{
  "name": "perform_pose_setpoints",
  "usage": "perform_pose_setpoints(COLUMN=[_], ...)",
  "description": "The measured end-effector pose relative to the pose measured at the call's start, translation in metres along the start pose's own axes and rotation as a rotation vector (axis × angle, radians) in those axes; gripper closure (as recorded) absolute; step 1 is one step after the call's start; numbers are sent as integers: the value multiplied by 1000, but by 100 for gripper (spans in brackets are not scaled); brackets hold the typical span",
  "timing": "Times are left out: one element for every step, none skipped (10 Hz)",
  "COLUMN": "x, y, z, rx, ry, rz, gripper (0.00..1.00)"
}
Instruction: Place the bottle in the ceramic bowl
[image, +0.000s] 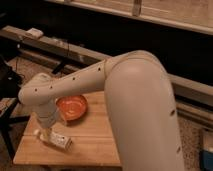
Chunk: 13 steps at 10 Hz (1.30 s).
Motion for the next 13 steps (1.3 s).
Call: perform_pose_setpoints(x=[-2, -3, -4, -6, -11, -14, -19, -26, -31, -35, -39, -44, -47], y=[8, 14, 16, 19, 21, 18, 15, 11, 8, 3, -1, -5, -6], z=[9, 21, 31, 38, 45, 53, 61, 68, 72, 75, 77, 80, 83], rx=[11, 30, 46, 56, 74, 94, 109, 125, 133, 142, 149, 157, 163], ry=[23, 56, 81, 97, 114, 129, 141, 152, 158, 162, 165, 170, 175], rz=[-30, -58, -71, -80, -83, -80, -73, -67, -61, -53, -46, -41, -40], gripper=[35, 35, 35, 35, 35, 35, 35, 35, 35, 35, 35, 35, 35])
